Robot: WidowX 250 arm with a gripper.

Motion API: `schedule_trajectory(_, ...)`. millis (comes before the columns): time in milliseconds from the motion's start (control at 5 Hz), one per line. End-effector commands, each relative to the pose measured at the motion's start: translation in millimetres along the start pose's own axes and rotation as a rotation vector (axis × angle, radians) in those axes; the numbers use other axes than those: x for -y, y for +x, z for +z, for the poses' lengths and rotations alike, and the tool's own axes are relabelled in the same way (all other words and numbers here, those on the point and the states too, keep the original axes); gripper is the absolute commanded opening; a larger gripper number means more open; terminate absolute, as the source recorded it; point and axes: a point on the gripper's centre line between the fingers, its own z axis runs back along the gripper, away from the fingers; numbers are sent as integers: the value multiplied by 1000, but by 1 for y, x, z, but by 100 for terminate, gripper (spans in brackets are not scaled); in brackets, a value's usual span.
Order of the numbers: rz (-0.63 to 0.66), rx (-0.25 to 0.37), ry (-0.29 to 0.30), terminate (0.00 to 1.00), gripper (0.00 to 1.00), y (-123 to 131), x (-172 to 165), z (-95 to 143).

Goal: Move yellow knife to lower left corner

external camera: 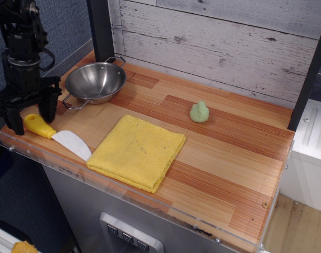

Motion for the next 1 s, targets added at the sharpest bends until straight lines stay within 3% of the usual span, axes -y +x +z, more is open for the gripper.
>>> schedule_trajectory(0, -43, 146, -108, 0, 100, -10, -7, 97)
schedule_trajectory(400, -88, 215, -190, 0, 100, -30, -14, 144)
schedule_trajectory(800, -91, 252, -219, 0, 100, -40, -15, 156)
